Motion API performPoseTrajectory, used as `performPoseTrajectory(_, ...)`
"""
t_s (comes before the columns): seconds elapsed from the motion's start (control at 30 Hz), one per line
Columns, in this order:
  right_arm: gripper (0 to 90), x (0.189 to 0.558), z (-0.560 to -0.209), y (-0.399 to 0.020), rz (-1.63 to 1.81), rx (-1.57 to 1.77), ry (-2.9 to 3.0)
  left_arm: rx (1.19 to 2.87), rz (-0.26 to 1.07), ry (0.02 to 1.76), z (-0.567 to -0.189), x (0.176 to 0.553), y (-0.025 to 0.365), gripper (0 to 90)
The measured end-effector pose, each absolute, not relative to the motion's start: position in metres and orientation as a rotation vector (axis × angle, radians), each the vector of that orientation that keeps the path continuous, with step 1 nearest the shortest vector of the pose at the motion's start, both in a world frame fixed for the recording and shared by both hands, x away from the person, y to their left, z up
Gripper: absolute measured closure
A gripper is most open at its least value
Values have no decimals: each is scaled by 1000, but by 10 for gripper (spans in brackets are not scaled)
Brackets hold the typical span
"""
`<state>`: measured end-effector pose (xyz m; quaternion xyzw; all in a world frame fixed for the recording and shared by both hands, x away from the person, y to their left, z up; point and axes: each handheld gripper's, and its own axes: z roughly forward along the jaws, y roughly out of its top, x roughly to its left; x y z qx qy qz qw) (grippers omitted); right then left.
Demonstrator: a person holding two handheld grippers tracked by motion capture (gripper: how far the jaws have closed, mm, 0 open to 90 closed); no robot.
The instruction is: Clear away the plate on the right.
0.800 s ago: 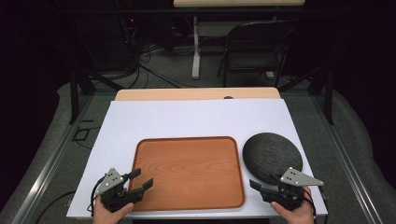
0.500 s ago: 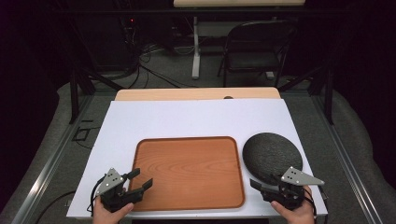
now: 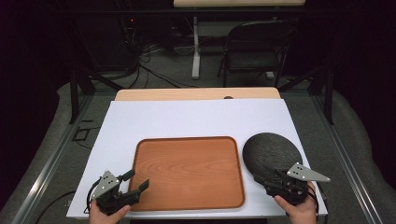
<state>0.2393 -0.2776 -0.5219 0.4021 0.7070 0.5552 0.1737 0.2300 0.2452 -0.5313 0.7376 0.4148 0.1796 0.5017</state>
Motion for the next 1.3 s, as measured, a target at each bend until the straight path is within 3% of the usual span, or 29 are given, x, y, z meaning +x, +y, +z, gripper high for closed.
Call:
performPoseTrajectory(0.53,440,238,-517,-324,1548,1291,1825,1841,461,880,-534,229,235,282)
performPoseTrajectory(1.3,414,236,-533,-376,1468,1585,1597,1815,466,934,-534,237,237,254)
